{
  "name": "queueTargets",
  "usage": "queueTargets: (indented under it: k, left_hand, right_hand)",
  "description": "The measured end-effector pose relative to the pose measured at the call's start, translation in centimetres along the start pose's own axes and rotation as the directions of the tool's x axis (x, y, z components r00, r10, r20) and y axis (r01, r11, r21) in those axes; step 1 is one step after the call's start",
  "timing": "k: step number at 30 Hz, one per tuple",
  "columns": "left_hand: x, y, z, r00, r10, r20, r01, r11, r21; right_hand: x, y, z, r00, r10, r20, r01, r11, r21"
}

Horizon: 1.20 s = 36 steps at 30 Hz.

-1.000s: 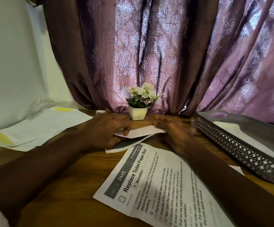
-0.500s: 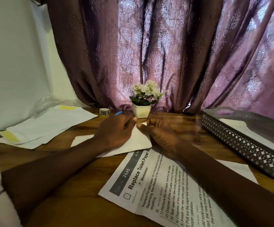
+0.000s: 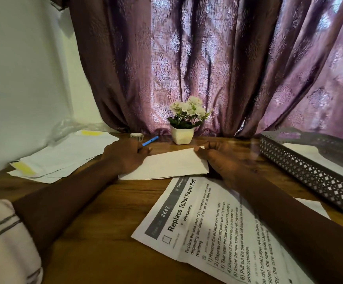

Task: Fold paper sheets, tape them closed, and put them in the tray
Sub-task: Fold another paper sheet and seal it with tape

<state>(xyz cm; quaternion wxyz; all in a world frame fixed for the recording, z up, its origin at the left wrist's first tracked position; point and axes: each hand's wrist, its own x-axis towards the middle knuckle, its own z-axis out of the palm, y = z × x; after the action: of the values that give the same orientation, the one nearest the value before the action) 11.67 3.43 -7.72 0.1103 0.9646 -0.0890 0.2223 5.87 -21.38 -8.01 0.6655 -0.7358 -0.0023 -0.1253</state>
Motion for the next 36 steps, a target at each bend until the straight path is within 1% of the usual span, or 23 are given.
queueTargets:
  k: [3,4,5,6,7,8,9,10,11,13,14,16,18,20,22,23,26,28,30,32,33,35,36]
  left_hand:
    - [0.2,-0.3,0.1,0.999,-0.04,-0.03,0.038,0.998,-0.054]
    - [0.1,-0.2,0.1,0.999,-0.035,-0.03,0.034,0.999,-0.034]
    - [-0.1,-0.1,0.0,0.999,-0.021,-0.025,0.021,1.0,0.005]
    - [-0.3,0.1,-0.1,1.0,-0.006,-0.02,0.007,0.999,0.052]
    - [-0.6,0.4,-0.3,1.0,0.002,-0.018,0.0,0.995,0.099]
    - [-0.9,0.6,-0.4,1.0,0.006,-0.021,-0.004,0.991,0.13]
    - [-1.1,0.9,-0.6,1.0,0.008,-0.024,-0.004,0.989,0.149]
    - [-1.2,1.0,-0.8,1.0,0.0,-0.025,0.004,0.988,0.154]
    - [-1.3,1.0,-1.0,0.999,-0.02,-0.031,0.024,0.989,0.147]
    - [-1.1,0.3,-1.6,0.991,-0.074,-0.11,0.085,0.991,0.103]
    - [-1.0,-0.6,-2.3,0.979,-0.11,-0.172,0.125,0.989,0.083]
    - [-0.6,-3.0,-3.4,0.958,-0.163,-0.238,0.184,0.981,0.068]
    - [-0.6,-5.6,-3.9,0.956,-0.223,-0.192,0.251,0.959,0.132]
    - [-0.6,-7.7,-3.3,0.954,-0.292,-0.065,0.299,0.93,0.214]
    - [-0.7,-8.8,-2.5,0.94,-0.339,0.039,0.326,0.925,0.197]
    - [-0.6,-9.0,-2.3,0.941,-0.335,0.05,0.323,0.931,0.169]
    - [0.0,-8.8,-2.2,0.964,-0.267,0.005,0.263,0.951,0.163]
    - [0.2,-8.4,-2.0,0.97,-0.241,-0.03,0.241,0.938,0.25]
    - [0.2,-8.3,-2.0,0.971,-0.175,-0.163,0.224,0.906,0.359]
    - [0.0,-7.7,-2.8,0.94,-0.089,-0.328,0.227,0.883,0.412]
    - [0.0,-7.2,-3.3,0.922,-0.048,-0.383,0.223,0.875,0.429]
    - [0.0,-6.2,-4.5,0.88,0.058,-0.471,0.184,0.873,0.452]
    - [-0.1,-5.3,-5.0,0.855,0.116,-0.505,0.137,0.889,0.436]
  right_hand:
    - [-0.7,-0.6,-0.2,0.997,-0.044,-0.068,0.046,0.999,0.018]
    - [-1.0,-0.7,-0.2,0.988,-0.095,-0.125,0.091,0.995,-0.036]
    - [-0.7,-0.4,-0.4,0.965,-0.191,-0.182,0.153,0.967,-0.206]
    - [-0.5,-0.3,-0.5,0.925,-0.328,-0.191,0.221,0.874,-0.432]
    - [-0.4,-0.1,-0.4,0.889,-0.43,-0.155,0.256,0.749,-0.612]
    - [-0.3,-0.1,-0.2,0.861,-0.5,-0.095,0.3,0.65,-0.698]
    - [-0.3,0.0,0.2,0.845,-0.535,-0.004,0.373,0.594,-0.713]
    - [-0.3,0.2,0.8,0.835,-0.541,0.099,0.457,0.582,-0.673]
    - [-0.5,0.1,1.6,0.834,-0.509,0.213,0.514,0.574,-0.637]
    - [-1.2,0.1,2.8,0.816,-0.396,0.421,0.578,0.542,-0.61]
    - [-1.2,0.4,3.3,0.796,-0.359,0.487,0.605,0.509,-0.613]
    - [-0.8,0.8,3.6,0.781,-0.329,0.531,0.623,0.453,-0.637]
    - [-0.5,0.9,3.5,0.773,-0.336,0.538,0.633,0.462,-0.621]
    - [-0.4,0.9,3.4,0.765,-0.346,0.544,0.643,0.469,-0.606]
    - [-0.5,0.9,3.3,0.761,-0.356,0.543,0.648,0.468,-0.601]
    - [-0.5,0.8,3.3,0.765,-0.352,0.54,0.643,0.476,-0.6]
    - [-0.7,0.7,3.1,0.774,-0.353,0.526,0.632,0.492,-0.599]
    - [-0.7,0.8,3.1,0.781,-0.346,0.52,0.622,0.502,-0.601]
    - [-0.6,0.8,3.0,0.778,-0.35,0.521,0.625,0.519,-0.583]
    - [-0.6,0.7,2.9,0.781,-0.355,0.514,0.621,0.538,-0.57]
    - [-0.5,0.7,2.9,0.791,-0.354,0.5,0.607,0.562,-0.562]
    - [-0.3,0.7,3.1,0.825,-0.363,0.434,0.558,0.652,-0.514]
    - [-0.3,0.5,3.2,0.849,-0.362,0.386,0.517,0.723,-0.458]
